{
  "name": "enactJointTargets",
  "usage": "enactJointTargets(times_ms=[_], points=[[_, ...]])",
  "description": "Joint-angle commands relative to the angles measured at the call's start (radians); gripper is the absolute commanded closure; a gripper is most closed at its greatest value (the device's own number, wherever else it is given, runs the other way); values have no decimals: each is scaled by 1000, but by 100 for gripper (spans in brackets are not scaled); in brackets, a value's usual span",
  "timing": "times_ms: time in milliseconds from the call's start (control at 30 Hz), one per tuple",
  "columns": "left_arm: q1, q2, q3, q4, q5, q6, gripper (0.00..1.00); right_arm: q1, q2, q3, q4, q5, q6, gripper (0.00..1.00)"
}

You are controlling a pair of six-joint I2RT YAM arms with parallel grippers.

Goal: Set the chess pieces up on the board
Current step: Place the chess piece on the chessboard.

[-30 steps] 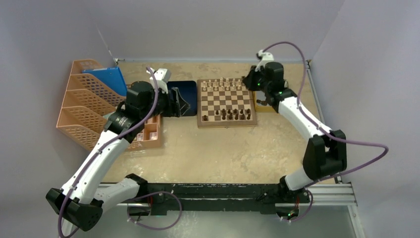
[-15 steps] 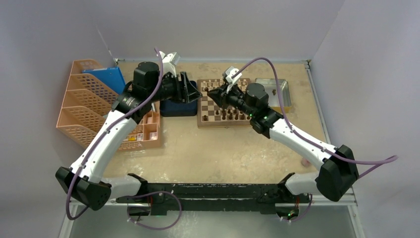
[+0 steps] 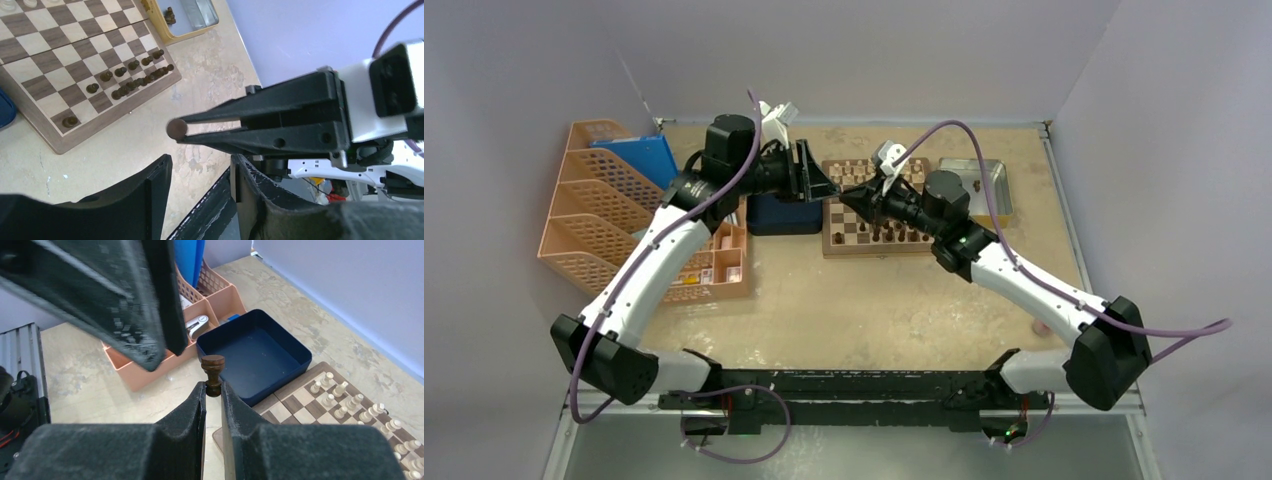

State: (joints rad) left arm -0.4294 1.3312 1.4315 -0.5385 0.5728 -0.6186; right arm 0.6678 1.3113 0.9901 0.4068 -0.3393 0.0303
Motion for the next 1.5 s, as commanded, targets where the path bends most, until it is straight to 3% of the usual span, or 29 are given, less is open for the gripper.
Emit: enactJointTargets(times_ms=[0,267,933,1300,1467], points=[[13,24,29,13,24,-45,55,10,-62,-20,76,-51,-23,84],[20,43,-1,34,22,-75,52,12,-88,-40,93,-49,-24,84],[50,59,-87,113,136,-137,56,21,-32,-22,91,-92,-24,83],[65,48,-139,130,147,-155,84,21,-11,-35,110,-55,-19,84],[73,22,-162,184,176,-178,88,19,-5,-64,147,-58,113,72]])
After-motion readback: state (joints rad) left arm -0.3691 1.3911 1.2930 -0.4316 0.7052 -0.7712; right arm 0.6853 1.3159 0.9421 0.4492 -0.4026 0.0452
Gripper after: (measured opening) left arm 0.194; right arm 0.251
